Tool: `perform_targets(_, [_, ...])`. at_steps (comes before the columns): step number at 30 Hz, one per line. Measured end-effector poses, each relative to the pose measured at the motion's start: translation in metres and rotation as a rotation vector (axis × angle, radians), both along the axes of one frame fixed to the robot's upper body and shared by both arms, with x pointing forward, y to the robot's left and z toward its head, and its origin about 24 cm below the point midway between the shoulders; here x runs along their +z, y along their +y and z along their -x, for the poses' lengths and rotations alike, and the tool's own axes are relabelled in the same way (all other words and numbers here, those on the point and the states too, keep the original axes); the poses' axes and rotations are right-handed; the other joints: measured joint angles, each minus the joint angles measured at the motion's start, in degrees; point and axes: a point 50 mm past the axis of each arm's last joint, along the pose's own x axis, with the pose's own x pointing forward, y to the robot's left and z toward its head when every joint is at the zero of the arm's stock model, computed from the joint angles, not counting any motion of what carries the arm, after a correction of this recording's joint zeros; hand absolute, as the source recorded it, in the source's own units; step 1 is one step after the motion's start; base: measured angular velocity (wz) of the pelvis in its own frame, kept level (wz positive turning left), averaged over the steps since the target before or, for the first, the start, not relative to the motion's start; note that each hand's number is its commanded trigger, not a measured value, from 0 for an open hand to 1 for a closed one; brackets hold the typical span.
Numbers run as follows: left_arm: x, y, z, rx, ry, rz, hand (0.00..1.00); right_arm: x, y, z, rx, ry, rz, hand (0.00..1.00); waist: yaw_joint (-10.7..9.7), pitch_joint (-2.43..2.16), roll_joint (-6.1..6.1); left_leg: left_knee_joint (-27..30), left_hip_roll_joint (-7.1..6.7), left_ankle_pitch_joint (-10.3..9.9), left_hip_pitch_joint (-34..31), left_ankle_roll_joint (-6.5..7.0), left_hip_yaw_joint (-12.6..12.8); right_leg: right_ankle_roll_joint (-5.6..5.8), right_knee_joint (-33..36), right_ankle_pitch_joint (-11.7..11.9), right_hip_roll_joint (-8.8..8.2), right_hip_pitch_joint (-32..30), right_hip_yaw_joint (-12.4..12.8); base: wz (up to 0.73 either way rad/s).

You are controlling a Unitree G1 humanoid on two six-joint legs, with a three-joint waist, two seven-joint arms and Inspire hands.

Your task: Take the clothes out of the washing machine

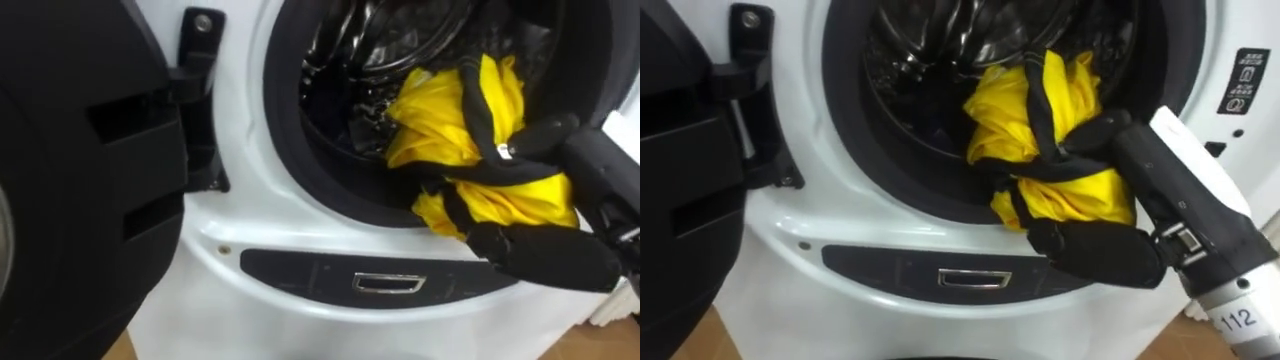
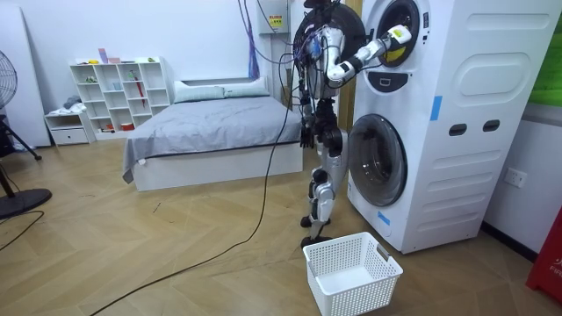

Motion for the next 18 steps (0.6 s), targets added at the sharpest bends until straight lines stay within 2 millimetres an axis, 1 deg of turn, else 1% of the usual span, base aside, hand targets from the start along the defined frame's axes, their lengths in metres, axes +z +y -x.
perform_targets(2, [0.000, 0.001, -0.003, 0.002, -0.006, -0.012, 0.00, -0.001, -0.001, 0.001, -0.002, 0.007, -0.017, 1.00, -0.5, -0.05, -0.15, 0.0, 0.12, 0.0, 0.1, 0.00, 0.4, 0.00, 0.0, 0.0, 0.05, 0.0, 0.2, -0.10])
perform_targets(3, [0.000, 0.001, -0.003, 0.001, -0.005, -0.012, 0.00, 0.000, -0.004, 0.002, -0.019, 0.003, -0.019, 1.00, -1.5, -0.05, -0.17, 0.0, 0.19, 0.0, 0.2, -0.01, 0.6, 0.00, 0.0, 0.0, 0.08, 0.0, 0.3, -0.11])
perform_targets(5, [0.000, 0.001, -0.005, 0.000, -0.003, -0.012, 0.00, 0.000, -0.015, 0.004, -0.077, 0.001, -0.028, 1.00, -1.9, -0.03, -0.14, -0.1, 0.77, -0.1, 0.5, -0.11, 2.0, -0.07, 0.1, 0.3, 0.47, -0.3, 1.4, -0.32])
perform_targets(7, [0.000, 0.001, -0.011, -0.003, -0.016, -0.008, 0.00, -0.008, -0.023, 0.005, -0.125, 0.032, -0.050, 1.00, -2.8, -0.03, -0.14, 0.0, 1.60, -0.2, 0.5, -0.44, 4.3, -0.15, 0.3, 0.7, 1.06, -1.0, 3.9, -0.52])
perform_targets(8, [0.000, 0.001, -0.013, -0.004, -0.021, -0.006, 0.00, -0.011, -0.024, 0.006, -0.133, 0.044, -0.057, 1.00, -3.0, -0.02, -0.11, 0.1, 1.83, -0.3, 0.5, -0.57, 4.8, -0.16, 0.4, 0.9, 1.24, -1.1, 4.3, -0.53])
perform_targets(9, [0.000, 0.001, -0.017, -0.007, -0.030, -0.004, 0.00, -0.016, -0.025, 0.008, -0.148, 0.074, -0.071, 1.00, -3.3, -0.02, -0.09, 0.2, 2.29, -0.5, 0.5, -0.91, 6.1, -0.18, 0.9, 0.9, 1.52, -1.7, 5.1, -0.58])
perform_targets(10, [0.000, 0.001, -0.019, -0.007, -0.034, -0.005, 0.00, -0.021, -0.027, 0.010, -0.164, 0.105, -0.079, 1.00, -4.0, -0.02, -0.08, 0.3, 2.86, -0.7, 0.4, -1.40, 7.6, -0.28, 0.9, 1.0, 1.71, -2.3, 5.8, -0.59])
perform_targets(11, [0.000, 0.001, -0.019, -0.006, -0.034, -0.005, 0.00, -0.023, -0.030, 0.011, -0.177, 0.123, -0.081, 1.00, -4.6, -0.02, -0.10, 0.3, 3.05, -0.8, 0.4, -1.49, 8.3, -0.29, 0.9, 1.0, 1.92, -2.5, 6.3, -0.68])
perform_targets(12, [0.000, 0.001, -0.018, -0.005, -0.031, -0.002, 0.00, -0.031, -0.040, 0.013, -0.233, 0.173, -0.089, 1.00, -5.4, 0.00, -0.06, 0.4, 3.72, -0.9, 0.4, -1.66, 10.4, -0.57, 1.0, 1.2, 2.27, -3.1, 7.3, -0.60])
perform_targets(13, [0.000, 0.001, -0.017, -0.004, -0.029, -0.002, 0.00, -0.035, -0.047, 0.015, -0.271, 0.202, -0.094, 1.00, -5.9, 0.07, -0.09, 0.4, 3.96, -0.9, 0.3, -1.72, 11.1, -0.68, 1.0, 1.3, 2.35, -3.4, 7.9, -0.80])
perform_targets(14, [0.000, 0.002, -0.015, 0.001, -0.026, 0.000, 0.00, -0.043, -0.061, 0.020, -0.359, 0.254, -0.105, 1.00, -6.8, 0.07, -0.25, 0.5, 4.58, -0.8, 0.1, -2.08, 12.7, -0.80, 0.9, 1.5, 2.54, -4.3, 8.8, -0.69])
perform_targets(15, [0.000, 0.003, -0.014, 0.012, -0.028, 0.005, 0.00, -0.049, -0.076, 0.025, -0.442, 0.284, -0.113, 1.00, -8.2, -0.09, -0.19, 0.4, 5.09, -0.6, 0.0, -2.37, 14.0, -0.75, 1.0, 1.6, 3.05, -5.0, 10.0, -0.80])
perform_targets(16, [0.001, 0.004, -0.012, 0.019, -0.027, 0.007, 0.00, -0.051, -0.087, 0.029, -0.512, 0.295, -0.122, 1.00, -9.4, -0.02, 0.11, 0.1, 5.68, -0.1, 0.1, -3.11, 15.6, -0.64, 1.0, 1.7, 3.58, -5.6, 11.5, -0.65])
perform_targets(17, [0.001, 0.006, -0.011, 0.021, -0.025, 0.004, 0.00, -0.052, -0.092, 0.030, -0.543, 0.297, -0.126, 1.00, -9.9, -0.01, 0.19, -0.1, 5.89, 0.0, 0.2, -3.26, 16.5, -0.65, 1.1, 2.0, 3.87, -6.0, 12.2, -0.68])
perform_targets(18, [0.003, 0.009, -0.008, 0.022, -0.017, -0.005, 0.00, -0.055, -0.100, 0.032, -0.591, 0.301, -0.134, 1.00, -11.1, 0.01, 0.17, -0.7, 6.26, 0.1, 0.5, -3.53, 17.8, -0.73, 1.0, 2.5, 4.33, -6.4, 13.3, -0.70])
